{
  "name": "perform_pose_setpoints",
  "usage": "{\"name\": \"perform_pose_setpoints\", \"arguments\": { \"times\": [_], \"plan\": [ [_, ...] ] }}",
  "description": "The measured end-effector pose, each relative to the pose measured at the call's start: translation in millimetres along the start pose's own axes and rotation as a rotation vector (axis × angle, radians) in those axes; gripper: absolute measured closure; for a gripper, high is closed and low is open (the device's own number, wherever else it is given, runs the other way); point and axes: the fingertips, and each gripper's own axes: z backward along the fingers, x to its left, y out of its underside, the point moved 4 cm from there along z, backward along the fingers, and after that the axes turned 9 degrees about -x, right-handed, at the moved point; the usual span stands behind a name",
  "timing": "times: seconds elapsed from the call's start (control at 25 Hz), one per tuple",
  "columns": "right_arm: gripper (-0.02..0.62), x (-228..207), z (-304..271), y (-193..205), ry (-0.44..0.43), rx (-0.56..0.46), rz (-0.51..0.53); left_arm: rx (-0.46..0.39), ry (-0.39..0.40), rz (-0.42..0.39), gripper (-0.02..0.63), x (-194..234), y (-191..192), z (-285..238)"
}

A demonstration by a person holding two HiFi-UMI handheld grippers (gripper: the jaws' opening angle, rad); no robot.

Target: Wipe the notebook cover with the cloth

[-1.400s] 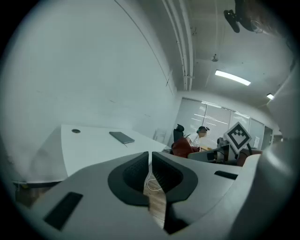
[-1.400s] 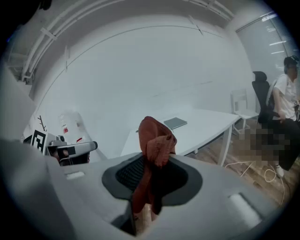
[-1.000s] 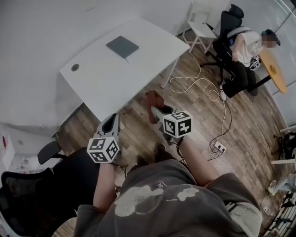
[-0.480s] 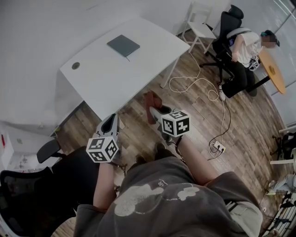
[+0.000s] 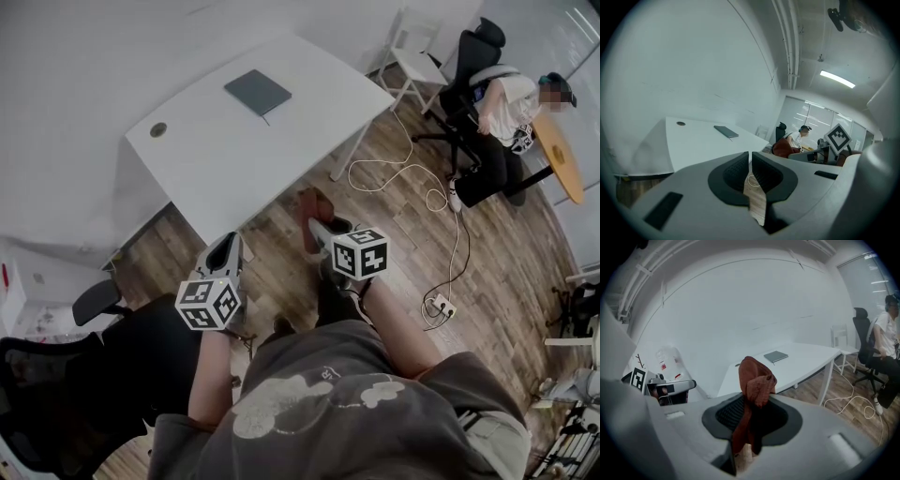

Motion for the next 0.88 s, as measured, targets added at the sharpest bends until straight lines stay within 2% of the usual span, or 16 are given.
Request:
{"name": "perform_pose_setpoints", "arguments": {
  "times": [0.88],
  "plan": [
    [0.492, -148, -118, -97, -0.138, 0.040, 0.012, -0.026, -0.190, 0.014, 0.586, 3, -26, -157]
  ]
}}
